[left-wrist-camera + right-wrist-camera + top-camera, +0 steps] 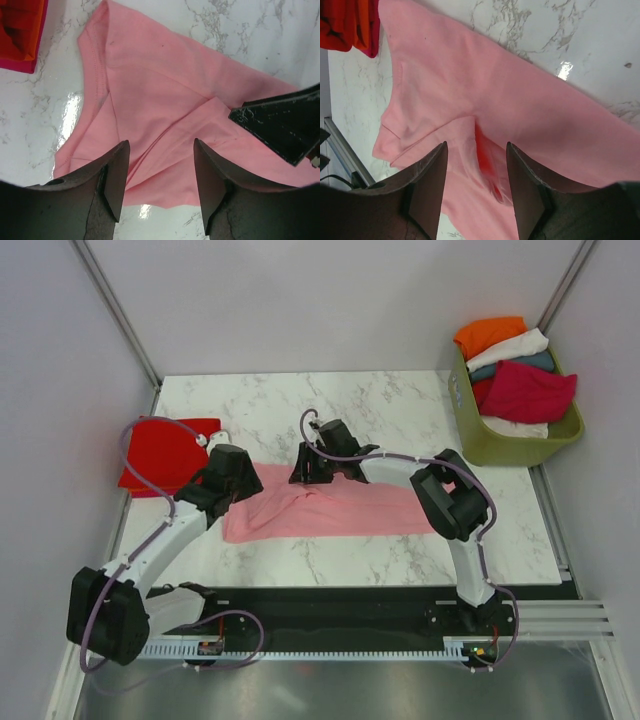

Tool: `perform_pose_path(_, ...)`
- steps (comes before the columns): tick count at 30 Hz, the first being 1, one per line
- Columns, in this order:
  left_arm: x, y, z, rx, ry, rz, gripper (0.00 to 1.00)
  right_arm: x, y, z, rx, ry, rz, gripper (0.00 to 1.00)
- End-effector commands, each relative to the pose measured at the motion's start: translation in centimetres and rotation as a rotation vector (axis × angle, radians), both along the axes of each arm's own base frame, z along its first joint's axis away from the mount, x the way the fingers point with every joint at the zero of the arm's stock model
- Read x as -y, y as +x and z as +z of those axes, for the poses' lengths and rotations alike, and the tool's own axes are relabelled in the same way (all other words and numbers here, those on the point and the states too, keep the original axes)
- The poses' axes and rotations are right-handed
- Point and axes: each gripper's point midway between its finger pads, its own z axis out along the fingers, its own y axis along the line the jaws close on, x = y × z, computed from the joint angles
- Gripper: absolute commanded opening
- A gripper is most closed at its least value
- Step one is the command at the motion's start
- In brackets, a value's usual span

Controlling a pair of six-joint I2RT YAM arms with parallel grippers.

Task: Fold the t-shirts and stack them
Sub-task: Fold the tshirt

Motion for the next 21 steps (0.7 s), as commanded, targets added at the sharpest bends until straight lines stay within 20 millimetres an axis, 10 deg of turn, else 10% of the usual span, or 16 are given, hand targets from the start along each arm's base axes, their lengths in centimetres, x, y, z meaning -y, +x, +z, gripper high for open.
perform_pose_path(1, 0.6, 2.7, 0.8, -0.002, -0.083, 0.044, 0.61, -2.0, -0.2, 1.3, 0.020, 0.073, 0.088, 0.58)
perform_pose_path(12, 0.5, 4.5, -3.2, -0.129, -0.120, 0.047, 0.57, -1.3, -4.1, 3.1, 0.000, 0.204, 0.168, 0.54)
perform_pose_path(21, 0.4, 4.6, -4.9, -0.172, -0.105, 0.059, 0.56, 0.4, -6.8, 0.3, -0.074, 0.181, 0.177, 0.54)
